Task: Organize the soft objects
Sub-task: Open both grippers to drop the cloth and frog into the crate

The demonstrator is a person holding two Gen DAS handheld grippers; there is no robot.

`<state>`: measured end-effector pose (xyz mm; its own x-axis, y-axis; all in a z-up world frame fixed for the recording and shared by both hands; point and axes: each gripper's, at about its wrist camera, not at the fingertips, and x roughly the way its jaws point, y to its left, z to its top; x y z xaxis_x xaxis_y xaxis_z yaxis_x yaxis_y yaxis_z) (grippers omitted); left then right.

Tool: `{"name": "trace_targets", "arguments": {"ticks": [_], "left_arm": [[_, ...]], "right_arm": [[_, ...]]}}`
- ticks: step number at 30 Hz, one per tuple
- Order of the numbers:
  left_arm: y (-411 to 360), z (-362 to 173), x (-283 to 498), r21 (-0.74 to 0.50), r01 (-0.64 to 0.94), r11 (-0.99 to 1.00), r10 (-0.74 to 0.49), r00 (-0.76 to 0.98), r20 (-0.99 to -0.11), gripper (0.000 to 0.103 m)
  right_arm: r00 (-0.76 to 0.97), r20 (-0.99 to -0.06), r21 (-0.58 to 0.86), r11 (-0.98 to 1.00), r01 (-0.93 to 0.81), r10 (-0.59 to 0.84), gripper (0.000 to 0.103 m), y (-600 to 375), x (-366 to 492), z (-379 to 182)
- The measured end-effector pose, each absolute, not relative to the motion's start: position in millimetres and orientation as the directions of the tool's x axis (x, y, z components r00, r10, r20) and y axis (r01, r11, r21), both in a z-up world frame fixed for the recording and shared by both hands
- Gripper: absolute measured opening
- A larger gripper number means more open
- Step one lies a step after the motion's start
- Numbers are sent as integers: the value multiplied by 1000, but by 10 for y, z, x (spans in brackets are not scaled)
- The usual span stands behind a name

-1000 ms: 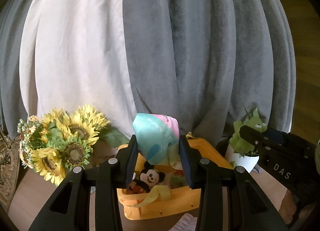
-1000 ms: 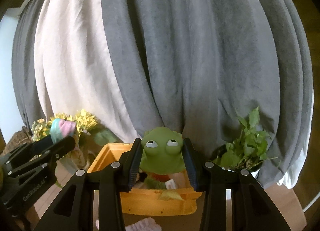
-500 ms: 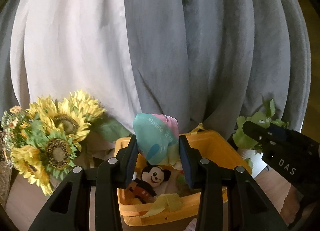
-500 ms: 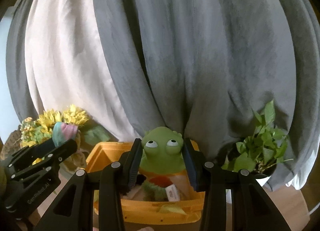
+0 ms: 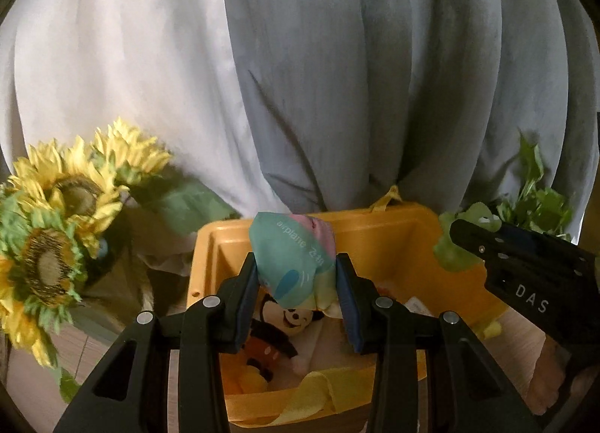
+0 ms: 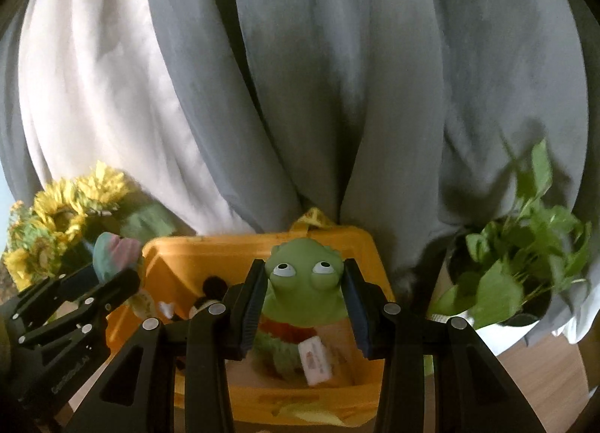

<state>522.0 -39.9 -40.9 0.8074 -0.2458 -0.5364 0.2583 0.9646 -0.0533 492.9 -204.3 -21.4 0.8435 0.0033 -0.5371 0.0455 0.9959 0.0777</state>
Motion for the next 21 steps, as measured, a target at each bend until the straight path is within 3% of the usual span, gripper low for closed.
{"name": "trace_targets", "arguments": {"ticks": [12,13,15,21], "left_arm": [[-474,-599,5358,-38,267,963,-237,772,-589,47],[-470,-601,5362,-34,265,964,-233,772,-591,51],[-465,-602,5368,-33,263,964,-231,772,-593,58],[-436,-556,5299,-24,250,968,-218,789,-575,58]], "right_arm": [[785,-617,117,993,20,57,43,-2095,5192,-535],[786,-616,116,993,21,56,45,-2098,5198,-538],[790,-611,113,993,23,51,59,-2099,5196,-534],[798,-601,108,994,35,37,61,-2112,5146,-494]]}}
